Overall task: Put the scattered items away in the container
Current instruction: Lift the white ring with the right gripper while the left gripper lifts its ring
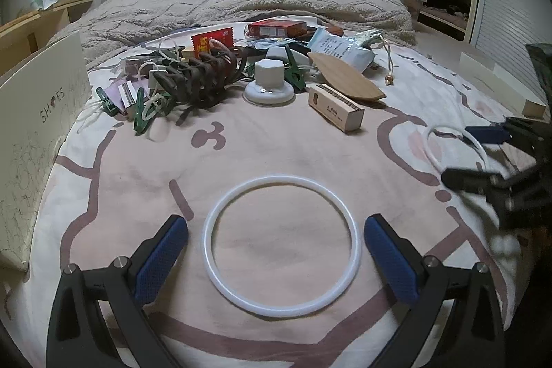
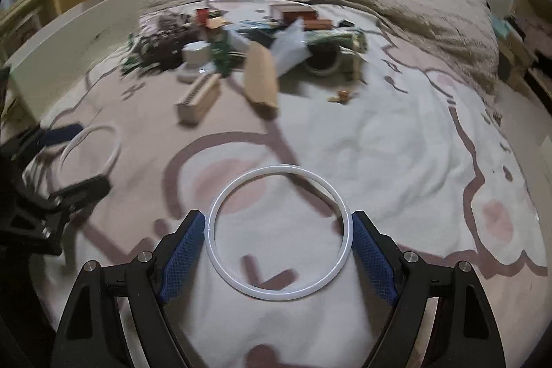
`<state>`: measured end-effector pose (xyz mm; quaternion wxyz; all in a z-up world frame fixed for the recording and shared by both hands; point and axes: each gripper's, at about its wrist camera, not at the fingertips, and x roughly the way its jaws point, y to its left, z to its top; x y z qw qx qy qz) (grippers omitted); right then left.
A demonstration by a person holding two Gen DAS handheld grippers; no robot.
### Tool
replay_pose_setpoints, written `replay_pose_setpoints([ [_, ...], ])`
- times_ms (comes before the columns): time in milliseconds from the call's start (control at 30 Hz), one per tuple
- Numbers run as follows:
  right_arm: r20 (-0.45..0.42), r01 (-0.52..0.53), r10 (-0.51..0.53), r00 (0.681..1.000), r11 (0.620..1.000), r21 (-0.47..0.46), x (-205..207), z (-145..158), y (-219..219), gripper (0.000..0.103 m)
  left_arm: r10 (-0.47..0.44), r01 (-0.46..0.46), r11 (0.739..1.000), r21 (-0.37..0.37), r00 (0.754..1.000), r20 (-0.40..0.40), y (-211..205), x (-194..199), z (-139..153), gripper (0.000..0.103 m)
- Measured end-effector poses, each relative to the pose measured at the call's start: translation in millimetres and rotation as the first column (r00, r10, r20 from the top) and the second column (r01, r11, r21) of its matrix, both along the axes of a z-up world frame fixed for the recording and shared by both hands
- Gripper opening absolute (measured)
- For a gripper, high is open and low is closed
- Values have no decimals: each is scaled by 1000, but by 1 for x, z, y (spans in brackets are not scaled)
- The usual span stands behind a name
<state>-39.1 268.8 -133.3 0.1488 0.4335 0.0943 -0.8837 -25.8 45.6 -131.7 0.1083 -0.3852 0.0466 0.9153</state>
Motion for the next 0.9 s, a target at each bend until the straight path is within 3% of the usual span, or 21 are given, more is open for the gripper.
replay_pose_setpoints([
  [367, -26, 34, -34, 999, 999, -8, 14, -8, -13, 86, -9, 9, 1000, 10, 1000, 13, 1, -1, 0, 99],
  [667, -27, 56, -57, 998, 998, -29, 13, -10, -12, 86, -36, 36, 999, 4, 999, 1, 7, 2, 2, 85],
  [900, -43, 65, -67, 997, 997, -40, 13, -10, -12, 86, -37, 37, 999, 5, 999, -2, 8, 2, 3, 84],
])
